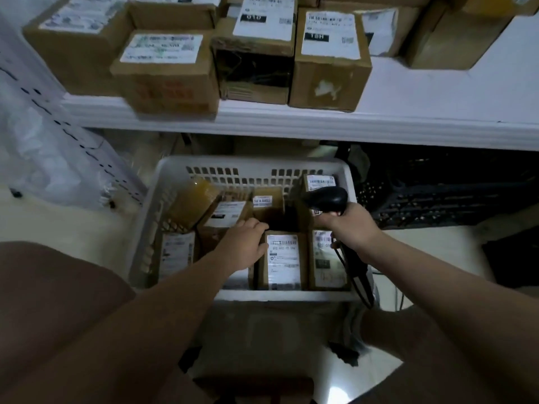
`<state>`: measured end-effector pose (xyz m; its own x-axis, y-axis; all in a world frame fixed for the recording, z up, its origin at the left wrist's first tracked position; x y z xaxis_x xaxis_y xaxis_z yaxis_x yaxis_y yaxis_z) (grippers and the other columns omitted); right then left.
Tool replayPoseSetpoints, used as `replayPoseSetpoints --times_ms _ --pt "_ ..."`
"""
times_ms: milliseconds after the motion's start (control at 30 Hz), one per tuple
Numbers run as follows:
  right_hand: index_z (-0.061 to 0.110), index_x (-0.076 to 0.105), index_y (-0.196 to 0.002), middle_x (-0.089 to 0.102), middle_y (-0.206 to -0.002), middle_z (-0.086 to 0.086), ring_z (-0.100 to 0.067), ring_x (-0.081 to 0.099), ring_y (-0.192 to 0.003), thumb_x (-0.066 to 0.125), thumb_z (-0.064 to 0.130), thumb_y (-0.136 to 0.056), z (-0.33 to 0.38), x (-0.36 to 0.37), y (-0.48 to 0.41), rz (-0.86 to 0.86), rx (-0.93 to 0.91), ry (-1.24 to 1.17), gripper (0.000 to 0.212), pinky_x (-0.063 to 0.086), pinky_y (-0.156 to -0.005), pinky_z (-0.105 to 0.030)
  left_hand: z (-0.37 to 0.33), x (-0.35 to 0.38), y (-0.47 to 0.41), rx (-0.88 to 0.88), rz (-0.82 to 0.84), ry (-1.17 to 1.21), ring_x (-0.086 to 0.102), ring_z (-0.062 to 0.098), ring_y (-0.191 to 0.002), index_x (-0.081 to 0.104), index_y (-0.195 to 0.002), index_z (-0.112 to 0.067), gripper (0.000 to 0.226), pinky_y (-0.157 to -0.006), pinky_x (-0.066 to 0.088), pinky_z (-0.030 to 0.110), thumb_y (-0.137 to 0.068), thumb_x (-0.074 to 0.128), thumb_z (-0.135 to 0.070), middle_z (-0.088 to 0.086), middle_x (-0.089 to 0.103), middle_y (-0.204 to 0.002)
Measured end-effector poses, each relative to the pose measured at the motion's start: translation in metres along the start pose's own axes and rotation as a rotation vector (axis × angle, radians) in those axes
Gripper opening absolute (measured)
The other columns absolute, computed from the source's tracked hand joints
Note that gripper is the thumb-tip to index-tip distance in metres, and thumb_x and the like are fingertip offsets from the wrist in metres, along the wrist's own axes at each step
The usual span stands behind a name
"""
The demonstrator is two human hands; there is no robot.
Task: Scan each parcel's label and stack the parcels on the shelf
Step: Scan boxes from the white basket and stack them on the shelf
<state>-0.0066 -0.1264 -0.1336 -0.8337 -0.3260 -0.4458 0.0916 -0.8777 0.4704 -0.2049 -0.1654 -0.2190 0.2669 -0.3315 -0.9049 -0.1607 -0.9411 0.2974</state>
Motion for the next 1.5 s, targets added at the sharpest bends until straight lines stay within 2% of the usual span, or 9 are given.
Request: replayPoseSetpoints --times_ms 133,233,400,633,767,967,1067,1133,1500 --pt "0.004 0.066 -0.091 0.055 -0.075 -0.008 -0.018 0.052 -0.06 0.069 0.018 -0.085 -0.018 -0.007 -0.016 -0.014 0.066 0.025 0.016 0.045 -0.044 -0.024 -0.001 0.015 -0.031 -0.049 0.159 -0.011 0.026 0.028 -0.141 0.018 -0.152 -0.014 0.06 -0.113 0.027 0.041 -0.101 0.041 -0.037 0.008 0.025 -0.156" --pt "0.007 0.06 -0.074 0.049 -0.069 -0.007 -0.019 0.048 -0.058 0.067 0.015 -0.084 -0.025 -0.009 -0.023 -0.006 0.098 0.052 0.015 0.044 -0.045 -0.025 0.004 0.03 -0.041 -0.125 0.319 0.073 0.018 0.031 -0.144 0.009 -0.154 -0.016 0.066 -0.115 0.024 0.042 -0.101 0.038 -0.043 0.012 0.016 -0.159" --pt "0.006 0.065 -0.084 0.057 -0.079 -0.01 -0.021 0.055 -0.067 0.068 0.018 -0.085 -0.019 -0.002 -0.025 0.034 0.086 0.038 0.012 0.047 -0.047 -0.025 0.003 0.015 -0.042 -0.105 0.189 0.182 0.032 0.028 -0.126 0.05 -0.126 -0.029 0.04 -0.105 0.03 0.038 -0.091 0.056 -0.046 0.008 0.037 -0.13" --pt "0.013 0.065 -0.095 0.06 -0.08 -0.003 -0.015 0.056 -0.065 0.068 0.015 -0.085 -0.001 0.012 -0.016 0.081 -0.003 0.033 0.01 0.051 -0.049 -0.028 -0.01 0.022 -0.02 -0.03 0.244 0.318 0.049 0.016 -0.09 0.034 -0.109 -0.025 0.045 -0.072 0.044 0.029 -0.082 0.07 -0.031 0.0 0.028 -0.125" --pt "0.019 0.063 -0.082 0.062 -0.079 -0.003 -0.018 0.059 -0.069 0.069 0.018 -0.084 0.004 0.012 -0.014 0.059 -0.029 0.046 0.006 0.057 -0.073 -0.041 0.001 0.016 -0.015 -0.077 0.269 0.287 0.039 0.019 -0.12 0.012 -0.152 -0.026 0.092 -0.096 0.037 0.027 -0.082 0.071 -0.039 0.001 0.017 -0.141" --pt "0.016 0.064 -0.087 0.062 -0.08 -0.006 -0.018 0.059 -0.067 0.068 0.017 -0.085 0.004 0.017 -0.012 0.074 -0.027 0.048 0.005 0.056 -0.062 -0.034 -0.012 0.017 -0.015 -0.056 0.312 0.155 0.009 0.031 -0.144 0.022 -0.148 -0.029 0.084 -0.113 0.024 0.043 -0.081 0.071 -0.041 0.006 0.004 -0.158" --pt "0.014 0.065 -0.092 0.063 -0.085 -0.007 -0.02 0.06 -0.075 0.067 0.018 -0.085 -0.001 0.015 -0.013 0.076 -0.016 0.097 0.008 0.057 -0.067 -0.038 -0.017 0.021 -0.019 -0.039 0.324 0.185 0.041 0.029 -0.126 0.025 -0.14 -0.028 0.08 -0.097 0.045 0.041 -0.077 0.074 -0.034 0.006 0.021 -0.15" --pt "0.013 0.064 -0.094 0.062 -0.086 -0.006 -0.019 0.059 -0.074 0.067 0.017 -0.086 -0.003 0.013 -0.013 0.087 -0.004 0.09 0.01 0.053 -0.055 -0.031 -0.018 0.019 -0.02 -0.018 0.326 0.208 0.052 0.022 -0.103 0.025 -0.135 -0.029 0.078 -0.078 0.052 0.035 -0.075 0.075 -0.03 0.002 0.028 -0.134" --pt "0.011 0.067 -0.098 0.068 -0.088 -0.007 -0.023 0.065 -0.082 0.071 0.018 -0.084 0.04 0.004 -0.004 -0.007 -0.13 -0.038 0.017 0.054 -0.071 -0.034 -0.01 -0.085 0.007 -0.089 0.024 0.637 0.06 0.015 -0.1 0.038 -0.129 -0.03 0.067 -0.082 0.056 0.035 -0.075 0.077 -0.03 -0.003 0.056 -0.114"
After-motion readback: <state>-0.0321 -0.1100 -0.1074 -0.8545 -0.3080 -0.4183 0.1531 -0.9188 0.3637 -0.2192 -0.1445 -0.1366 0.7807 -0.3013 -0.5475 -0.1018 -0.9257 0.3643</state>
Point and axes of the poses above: each hand's wrist, its own y-axis away from the middle knuckle, its own x-axis out of the palm, z = x × y, the point moved 5 cm from there along -y, towards the middle knuckle
